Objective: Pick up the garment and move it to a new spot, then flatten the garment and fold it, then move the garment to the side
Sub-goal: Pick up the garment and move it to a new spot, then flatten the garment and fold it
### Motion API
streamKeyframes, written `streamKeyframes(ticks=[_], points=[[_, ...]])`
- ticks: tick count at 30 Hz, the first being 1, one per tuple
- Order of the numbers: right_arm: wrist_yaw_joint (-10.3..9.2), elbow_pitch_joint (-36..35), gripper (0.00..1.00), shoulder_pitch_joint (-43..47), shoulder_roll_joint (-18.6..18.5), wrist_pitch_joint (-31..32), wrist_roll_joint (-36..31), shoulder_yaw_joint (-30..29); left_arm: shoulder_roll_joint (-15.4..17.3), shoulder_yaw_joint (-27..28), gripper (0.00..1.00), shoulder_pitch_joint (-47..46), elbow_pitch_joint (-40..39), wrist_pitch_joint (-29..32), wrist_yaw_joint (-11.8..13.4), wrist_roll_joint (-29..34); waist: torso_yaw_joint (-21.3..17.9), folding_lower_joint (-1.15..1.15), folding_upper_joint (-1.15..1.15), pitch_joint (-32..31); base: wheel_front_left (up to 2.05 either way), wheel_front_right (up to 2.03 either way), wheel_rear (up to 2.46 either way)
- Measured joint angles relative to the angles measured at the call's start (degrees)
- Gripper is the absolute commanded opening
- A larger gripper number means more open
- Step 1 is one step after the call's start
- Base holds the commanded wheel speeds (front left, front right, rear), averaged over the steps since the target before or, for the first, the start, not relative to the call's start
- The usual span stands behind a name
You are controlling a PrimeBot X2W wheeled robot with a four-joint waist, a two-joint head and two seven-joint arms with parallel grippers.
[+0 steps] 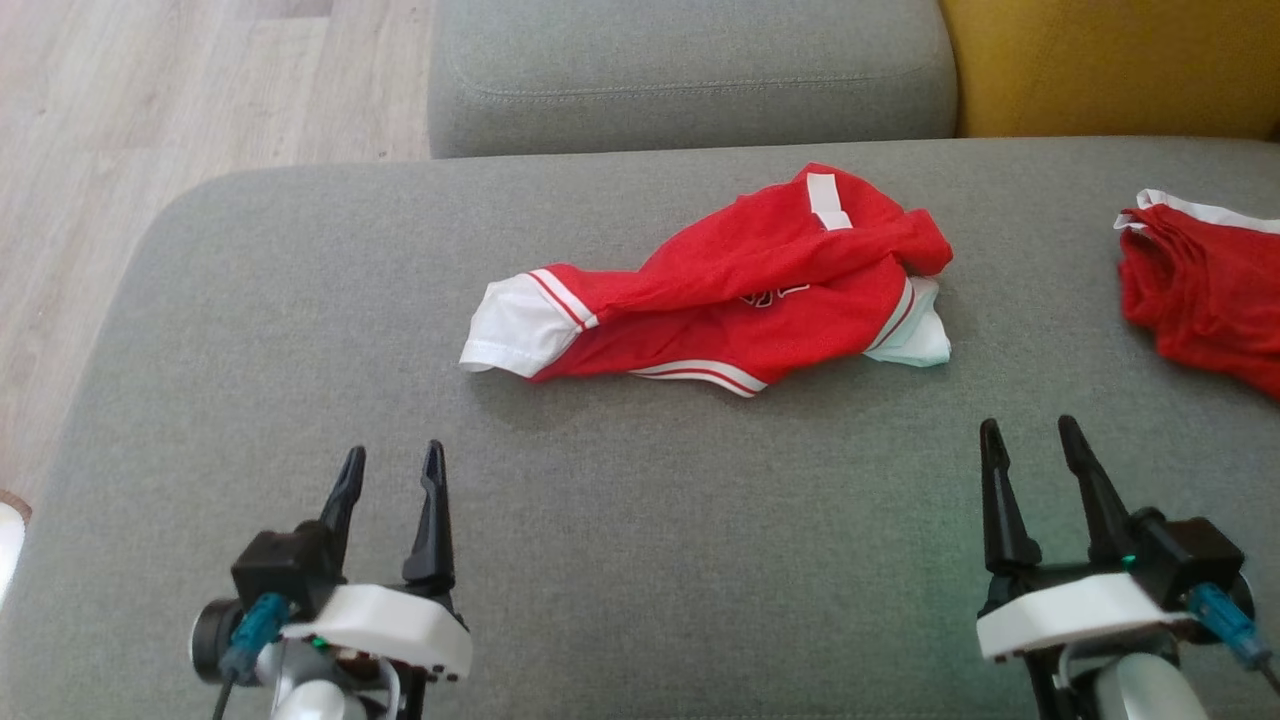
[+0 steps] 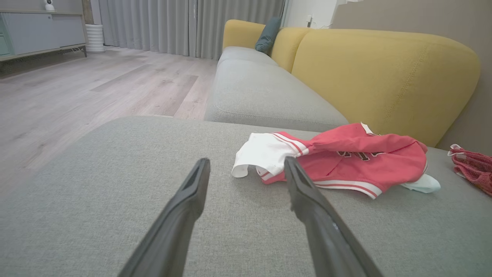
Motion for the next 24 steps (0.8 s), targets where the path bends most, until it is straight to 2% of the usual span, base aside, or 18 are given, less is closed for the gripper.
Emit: streamKeyframes(ticks=[24], points=[[0.00,1.26,1.00,0.09,0.00,-0.08,0.00,0.03,-2.43,3.57,1.00,0.10,1.10,0.00,-3.00,2.54,0.77,0.00,0.00,0.33,0.00,0.00,0.00]])
